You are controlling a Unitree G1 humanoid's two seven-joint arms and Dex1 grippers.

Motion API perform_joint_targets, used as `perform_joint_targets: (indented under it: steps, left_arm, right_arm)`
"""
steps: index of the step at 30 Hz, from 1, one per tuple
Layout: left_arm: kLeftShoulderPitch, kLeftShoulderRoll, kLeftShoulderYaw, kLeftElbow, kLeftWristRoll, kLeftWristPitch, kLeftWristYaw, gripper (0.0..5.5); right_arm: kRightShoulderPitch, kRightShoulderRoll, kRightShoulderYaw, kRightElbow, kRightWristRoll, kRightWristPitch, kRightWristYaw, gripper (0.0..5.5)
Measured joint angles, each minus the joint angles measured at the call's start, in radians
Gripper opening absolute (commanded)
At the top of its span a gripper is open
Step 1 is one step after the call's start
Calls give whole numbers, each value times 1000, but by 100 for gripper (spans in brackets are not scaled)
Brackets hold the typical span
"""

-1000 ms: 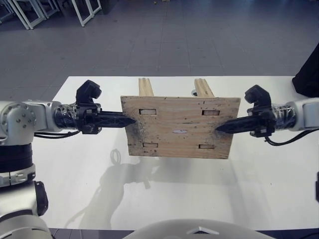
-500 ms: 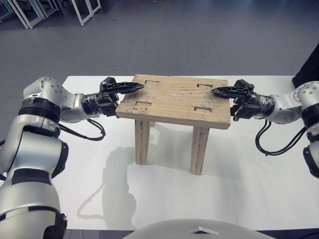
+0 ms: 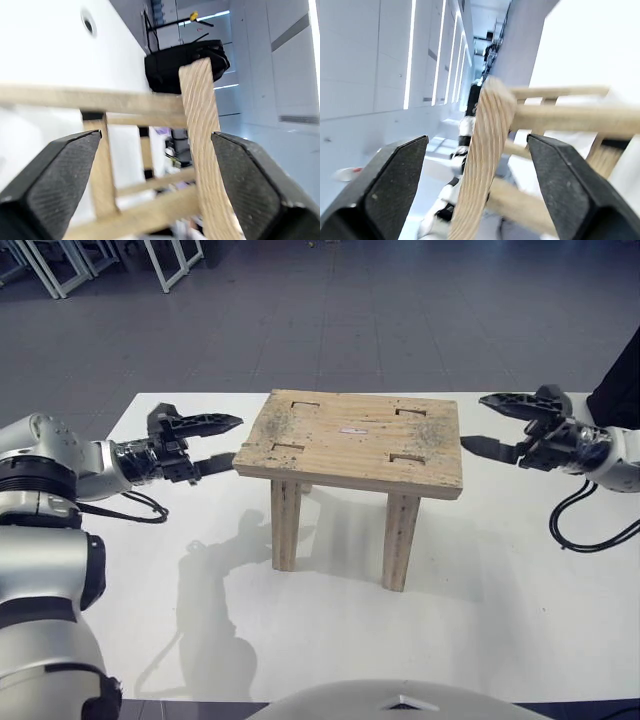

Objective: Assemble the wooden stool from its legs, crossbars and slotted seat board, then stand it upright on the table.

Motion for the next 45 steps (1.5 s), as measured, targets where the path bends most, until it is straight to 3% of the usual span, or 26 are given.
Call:
perform_joint_targets:
  steps: [2, 5, 10, 13, 20, 31, 45]
  left_arm:
    - [42, -28, 87, -99, 19, -148, 124, 406]
    - [182, -176, 224, -373, 102, -446, 463, 406]
    - [331, -481, 251, -553, 298, -800, 859, 406]
    - [349, -546, 246, -536, 476, -970, 1013, 406]
    - [348, -574, 249, -523, 609, -1010, 1034, 406]
    - [348, -598, 277, -633, 674, -970, 1104, 406]
    - [331, -675, 253, -625, 729, -928, 1104, 406]
  right_arm:
    - [71, 51, -89, -118, -49, -180, -77, 364]
    - [183, 205, -185, -345, -237, -535, -304, 364]
    - [257, 378, -111, -419, -750, -960, -615, 364]
    - [249, 468, -48, -339, -1076, -1153, -759, 364]
    - [203, 560, -35, -212, -1337, -1234, -743, 364]
    - [42, 630, -105, -18, -1442, -1280, -616, 364]
    - [39, 620, -213, 88, -1511, -1326, -609, 364]
